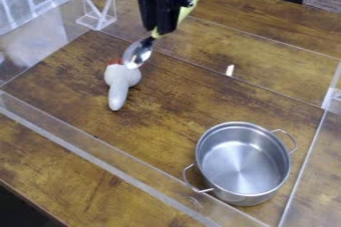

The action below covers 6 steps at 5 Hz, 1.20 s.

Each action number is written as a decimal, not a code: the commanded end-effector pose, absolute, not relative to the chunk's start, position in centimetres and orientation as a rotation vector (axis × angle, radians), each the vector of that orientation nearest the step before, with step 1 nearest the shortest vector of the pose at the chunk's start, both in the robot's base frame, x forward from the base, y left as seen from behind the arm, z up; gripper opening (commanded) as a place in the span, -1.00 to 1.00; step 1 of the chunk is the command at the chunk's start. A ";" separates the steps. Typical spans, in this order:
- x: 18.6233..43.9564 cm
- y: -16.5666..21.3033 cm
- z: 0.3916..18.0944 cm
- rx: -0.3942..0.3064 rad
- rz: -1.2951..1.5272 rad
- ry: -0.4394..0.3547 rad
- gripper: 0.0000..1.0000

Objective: Move the green spoon to the left

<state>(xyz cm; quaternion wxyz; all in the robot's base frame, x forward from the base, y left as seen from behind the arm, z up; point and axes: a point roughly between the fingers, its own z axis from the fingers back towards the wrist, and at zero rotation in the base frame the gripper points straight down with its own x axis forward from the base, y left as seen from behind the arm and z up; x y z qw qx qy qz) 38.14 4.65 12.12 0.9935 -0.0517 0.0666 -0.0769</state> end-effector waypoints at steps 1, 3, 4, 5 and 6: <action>37.5 6.9 16.7 -0.055 -0.111 0.010 -1.00; 36.9 9.4 16.0 -0.044 -0.069 0.013 -1.00; 37.2 10.8 15.3 -0.039 -0.060 0.017 -1.00; 37.5 11.1 14.7 -0.044 -0.056 0.023 -1.00; 37.7 11.5 13.7 -0.050 -0.058 0.035 -1.00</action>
